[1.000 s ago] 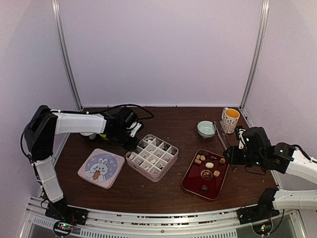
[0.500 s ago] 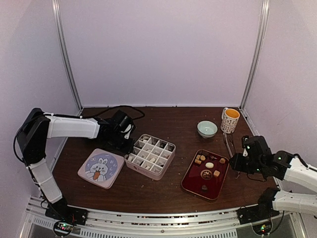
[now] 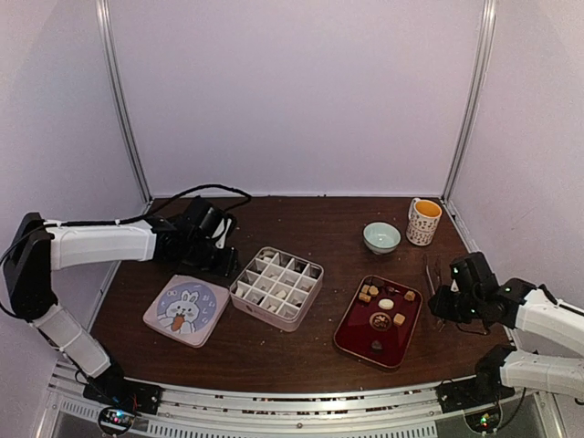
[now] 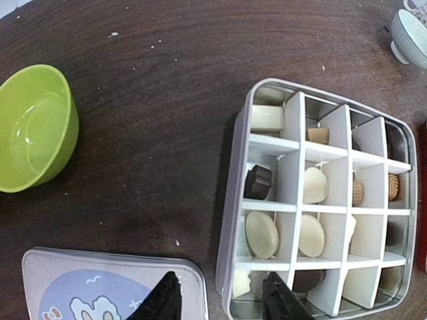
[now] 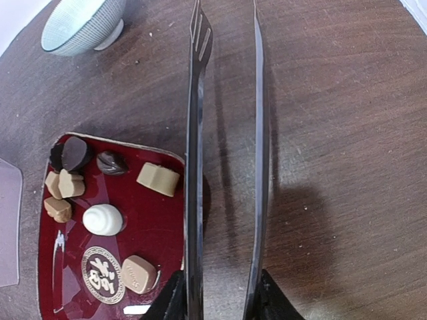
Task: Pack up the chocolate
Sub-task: Adjust the packing box at the center of the board.
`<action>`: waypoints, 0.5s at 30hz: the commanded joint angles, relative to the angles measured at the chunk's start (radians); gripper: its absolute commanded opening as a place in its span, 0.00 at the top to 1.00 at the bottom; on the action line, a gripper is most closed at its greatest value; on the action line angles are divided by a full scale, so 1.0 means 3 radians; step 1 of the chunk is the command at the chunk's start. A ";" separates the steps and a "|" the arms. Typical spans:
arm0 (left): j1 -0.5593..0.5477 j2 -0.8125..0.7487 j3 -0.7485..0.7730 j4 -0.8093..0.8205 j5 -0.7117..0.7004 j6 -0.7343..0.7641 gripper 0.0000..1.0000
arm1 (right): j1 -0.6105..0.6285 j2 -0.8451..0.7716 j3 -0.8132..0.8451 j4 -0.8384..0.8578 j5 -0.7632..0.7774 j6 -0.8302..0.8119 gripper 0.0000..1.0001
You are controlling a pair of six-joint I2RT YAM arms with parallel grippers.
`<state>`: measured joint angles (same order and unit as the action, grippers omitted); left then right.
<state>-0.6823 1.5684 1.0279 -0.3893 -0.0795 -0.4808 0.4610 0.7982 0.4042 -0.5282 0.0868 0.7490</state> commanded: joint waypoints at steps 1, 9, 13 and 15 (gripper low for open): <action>0.0019 -0.0305 -0.0191 0.0166 -0.0151 0.0013 0.58 | -0.0085 0.0101 -0.0092 0.0184 0.0023 -0.0019 0.69; 0.0019 -0.0686 -0.0359 0.0100 -0.0169 0.0047 0.45 | -0.0158 0.0532 -0.0090 0.0303 -0.0157 -0.0125 0.61; 0.0019 -0.0879 -0.0414 0.0034 -0.0273 0.0053 0.37 | -0.0160 0.0778 -0.0043 0.0295 -0.0190 -0.0135 0.58; 0.0017 -0.0942 -0.0446 0.0017 -0.0305 0.0074 0.32 | -0.0158 0.0805 -0.0029 0.0295 -0.0164 -0.0119 0.56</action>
<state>-0.6815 1.3365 0.9115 -0.3756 -0.1341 -0.4755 0.4191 1.0225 0.3794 -0.4583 0.0383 0.7208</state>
